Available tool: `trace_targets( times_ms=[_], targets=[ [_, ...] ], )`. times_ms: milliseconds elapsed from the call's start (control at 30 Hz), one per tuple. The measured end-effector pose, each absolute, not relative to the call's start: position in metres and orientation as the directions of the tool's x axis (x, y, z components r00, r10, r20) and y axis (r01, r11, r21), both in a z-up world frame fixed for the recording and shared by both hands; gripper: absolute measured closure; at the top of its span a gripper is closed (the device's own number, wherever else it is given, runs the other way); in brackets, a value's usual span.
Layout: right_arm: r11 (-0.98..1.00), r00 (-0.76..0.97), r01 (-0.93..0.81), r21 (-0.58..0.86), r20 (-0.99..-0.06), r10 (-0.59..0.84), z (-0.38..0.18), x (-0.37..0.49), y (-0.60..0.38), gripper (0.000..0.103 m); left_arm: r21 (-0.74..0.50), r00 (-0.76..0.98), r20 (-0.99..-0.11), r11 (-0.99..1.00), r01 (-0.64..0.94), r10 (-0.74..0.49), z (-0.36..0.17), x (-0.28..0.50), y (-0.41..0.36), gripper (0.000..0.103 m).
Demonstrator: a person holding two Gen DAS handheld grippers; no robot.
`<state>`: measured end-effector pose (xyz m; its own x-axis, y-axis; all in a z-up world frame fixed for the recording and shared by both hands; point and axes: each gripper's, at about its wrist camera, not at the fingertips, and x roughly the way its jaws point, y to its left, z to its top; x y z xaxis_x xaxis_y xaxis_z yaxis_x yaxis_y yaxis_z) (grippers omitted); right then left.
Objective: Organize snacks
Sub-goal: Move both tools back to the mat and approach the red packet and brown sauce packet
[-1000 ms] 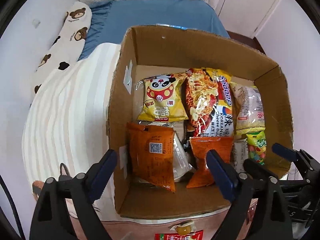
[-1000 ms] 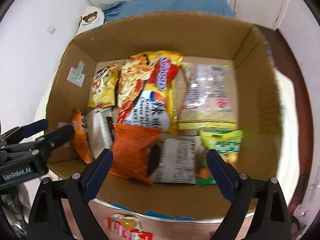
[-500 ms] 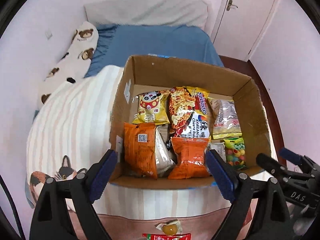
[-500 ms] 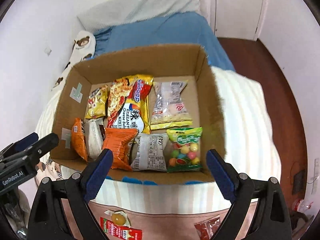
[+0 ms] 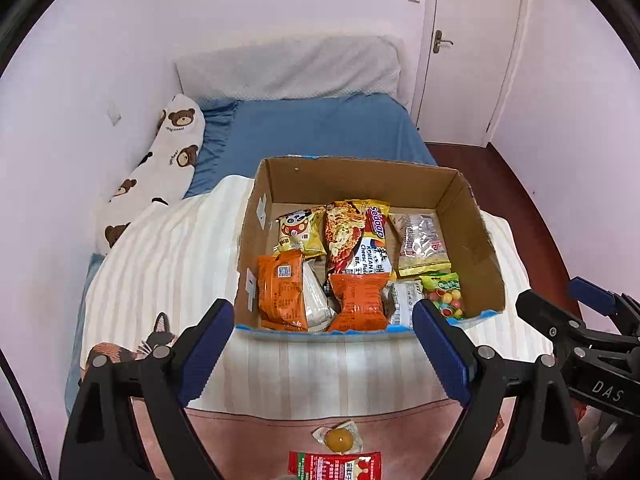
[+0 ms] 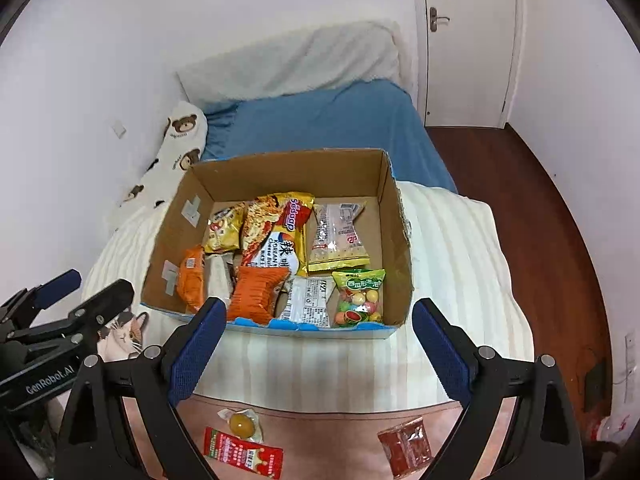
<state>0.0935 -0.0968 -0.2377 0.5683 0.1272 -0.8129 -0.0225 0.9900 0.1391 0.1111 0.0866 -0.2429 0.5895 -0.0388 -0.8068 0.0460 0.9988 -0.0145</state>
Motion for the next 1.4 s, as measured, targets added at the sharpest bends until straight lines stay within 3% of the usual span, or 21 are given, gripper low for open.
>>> trace_targets(
  times_ms=[300,400,533,667,867,1100,1267,1333,1400],
  targets=[
    [0.974,0.502,-0.006,0.227,-0.842,0.199,-0.254,0.055,-0.110,0.007,-0.037,0.505,-0.862,0.999,0.003,-0.034,-0.272,0.078,0.101,0.012],
    [0.966,0.437,0.041,0.256,-0.874,0.213,-0.285,0.041,-0.125,0.007,-0.073,0.390,-0.920,0.995,-0.061,-0.044,-0.313,0.060,0.112,0.012],
    [0.947,0.311,0.139,0.289,-0.921,0.235,-0.344,0.019,-0.151,0.007,-0.222,0.157,-0.969,0.951,-0.215,-0.191,-0.394,0.032,0.128,0.012],
    [0.927,0.218,0.216,0.305,-0.941,0.259,-0.390,0.004,-0.173,0.007,-0.321,-0.041,-0.932,0.872,-0.370,-0.360,-0.472,0.013,0.129,0.012],
    [0.916,0.156,0.279,0.288,-0.955,0.253,-0.427,-0.007,-0.203,0.007,-0.409,-0.084,-0.829,0.703,-0.581,-0.552,-0.540,0.006,0.120,0.012],
    [0.945,0.134,0.250,0.211,-0.974,0.182,-0.444,0.001,-0.219,0.007,-0.394,-0.004,-0.813,0.556,-0.732,-0.582,-0.572,0.011,0.118,0.012],
    [0.975,0.104,0.156,0.158,-0.984,0.143,-0.463,0.012,-0.208,0.018,-0.384,-0.007,-0.859,0.653,-0.653,-0.512,-0.560,0.017,0.112,0.018],
    [0.979,0.081,0.135,0.152,-0.987,0.142,-0.473,0.017,-0.206,0.019,-0.362,-0.036,-0.889,0.748,-0.557,-0.457,-0.552,0.021,0.104,0.028],
    [0.982,0.059,0.119,0.145,-0.989,0.138,-0.481,0.020,-0.204,0.019,-0.332,-0.079,-0.912,0.839,-0.432,-0.401,-0.545,0.025,0.092,0.030]
  ],
)
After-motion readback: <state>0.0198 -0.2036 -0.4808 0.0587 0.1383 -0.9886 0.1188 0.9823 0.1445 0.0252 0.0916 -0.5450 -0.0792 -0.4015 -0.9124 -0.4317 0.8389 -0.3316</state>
